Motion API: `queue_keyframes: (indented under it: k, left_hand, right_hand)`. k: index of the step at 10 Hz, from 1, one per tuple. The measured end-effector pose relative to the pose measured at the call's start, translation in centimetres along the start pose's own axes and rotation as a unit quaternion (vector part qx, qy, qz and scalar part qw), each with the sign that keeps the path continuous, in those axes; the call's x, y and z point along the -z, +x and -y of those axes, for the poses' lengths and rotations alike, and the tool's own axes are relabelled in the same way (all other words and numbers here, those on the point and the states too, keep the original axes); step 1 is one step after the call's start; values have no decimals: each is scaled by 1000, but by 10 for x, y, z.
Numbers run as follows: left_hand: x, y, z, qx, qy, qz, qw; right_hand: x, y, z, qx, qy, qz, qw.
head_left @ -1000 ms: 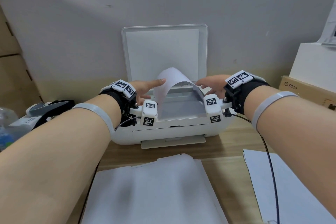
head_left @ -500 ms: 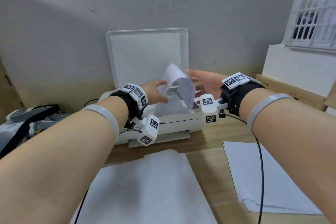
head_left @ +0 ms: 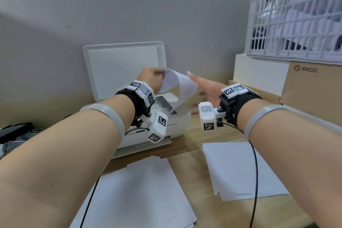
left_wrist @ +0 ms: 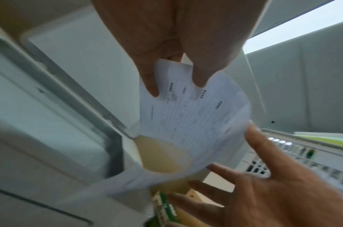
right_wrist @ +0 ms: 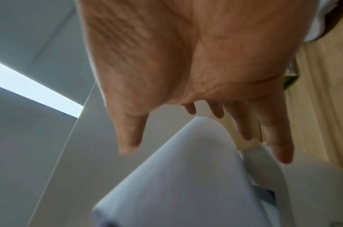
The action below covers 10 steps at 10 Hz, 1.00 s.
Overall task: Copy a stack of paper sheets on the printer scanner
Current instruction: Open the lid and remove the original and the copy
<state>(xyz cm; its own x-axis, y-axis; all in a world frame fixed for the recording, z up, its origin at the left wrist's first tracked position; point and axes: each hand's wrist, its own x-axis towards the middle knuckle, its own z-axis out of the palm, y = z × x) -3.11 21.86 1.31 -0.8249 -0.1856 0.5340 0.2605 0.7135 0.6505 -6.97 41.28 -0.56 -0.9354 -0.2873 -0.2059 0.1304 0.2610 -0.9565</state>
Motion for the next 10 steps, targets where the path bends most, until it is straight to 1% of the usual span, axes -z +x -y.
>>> queue_keyframes:
  k: [1, 2, 3, 4, 5, 6, 7, 8, 9, 10]
  left_hand:
    - [-10, 5, -37, -45, -116, -32, 992]
    - [-29, 4, -54, -38, -169, -59, 983]
    - [-52, 1, -57, -36, -171, -47, 983]
    - [-70, -4, -67, -20, -200, -31, 979]
    - [-85, -11, -88, -7, -221, -22, 975]
    - [-99, -19, -111, 11, -244, 4, 970]
    - [-109, -19, -133, 6, -274, 8, 962]
    - [-120, -25, -145, -16, -261, 13, 965]
    - [-135, -43, -135, -17, -209, 47, 977]
    - [-151, -63, -112, -20, -168, 98, 981]
  right_hand:
    - [31, -19, -4, -17, 94, -46, 994]
    - [57, -36, -22, -33, 112, -67, 991]
    - [76, -57, -49, -59, 154, -57, 985]
    - [89, -74, -76, -95, 163, -24, 982]
    - [101, -86, -98, -128, 189, -5, 974]
    - [107, -96, -117, -133, 207, 17, 969]
    - [115, -103, -129, -123, 260, 37, 957]
    - [125, -113, -134, -59, 303, 9, 951]
    - [145, -113, -137, -43, 313, -100, 944]
    - [162, -116, -149, -9, 381, -396, 835]
